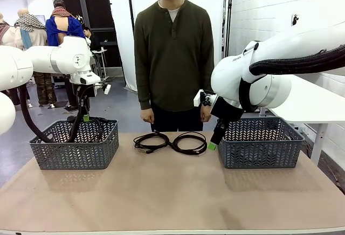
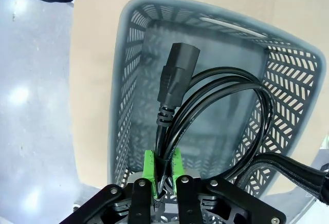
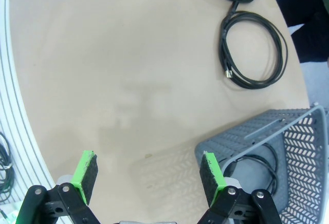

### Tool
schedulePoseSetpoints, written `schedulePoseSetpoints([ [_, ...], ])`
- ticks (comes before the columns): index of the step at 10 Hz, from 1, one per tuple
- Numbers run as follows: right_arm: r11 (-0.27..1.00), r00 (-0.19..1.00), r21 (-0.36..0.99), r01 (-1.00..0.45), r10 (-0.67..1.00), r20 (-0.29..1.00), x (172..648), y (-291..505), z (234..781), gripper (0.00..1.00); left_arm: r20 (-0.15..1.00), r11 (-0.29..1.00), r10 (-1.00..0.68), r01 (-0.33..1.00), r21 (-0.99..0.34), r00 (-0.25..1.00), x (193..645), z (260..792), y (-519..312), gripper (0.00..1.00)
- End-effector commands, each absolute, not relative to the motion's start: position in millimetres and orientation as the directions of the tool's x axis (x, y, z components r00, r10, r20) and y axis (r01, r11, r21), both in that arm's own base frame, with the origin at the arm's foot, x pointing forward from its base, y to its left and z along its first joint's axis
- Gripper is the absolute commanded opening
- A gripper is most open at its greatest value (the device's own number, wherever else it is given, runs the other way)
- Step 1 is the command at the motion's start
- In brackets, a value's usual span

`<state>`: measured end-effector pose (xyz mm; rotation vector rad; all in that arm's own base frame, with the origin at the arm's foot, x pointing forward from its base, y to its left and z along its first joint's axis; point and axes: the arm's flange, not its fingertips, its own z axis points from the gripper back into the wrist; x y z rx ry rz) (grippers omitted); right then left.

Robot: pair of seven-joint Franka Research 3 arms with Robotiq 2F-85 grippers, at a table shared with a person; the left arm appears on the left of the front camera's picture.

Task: Organize the cables according to human instructions.
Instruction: Pick up a bundle of cables and place it in the basket indicated by the human.

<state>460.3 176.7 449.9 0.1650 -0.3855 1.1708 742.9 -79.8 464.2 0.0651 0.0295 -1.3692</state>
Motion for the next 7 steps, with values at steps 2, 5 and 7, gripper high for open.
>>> schedulePoseSetpoints([
  [2,0.393,0.339,-0.075,-0.916,0.863,0.375,460.9,177.4,450.3,1.0,-0.084,0.239,-0.968,0.971,-0.017,0.237,756.4,468.6,-74.9,0.15],
  [5,0.393,0.339,-0.075,-0.916,0.863,0.375,460.9,177.4,450.3,1.0,-0.07,0.25,-0.966,0.968,-0.016,0.248,757.2,470.5,-72.9,0.74],
  [7,0.393,0.339,-0.075,-0.916,0.863,0.375,460.9,177.4,450.3,1.0,-0.068,0.258,-0.964,0.966,-0.008,0.257,758.2,474.1,-71.2,1.0],
])
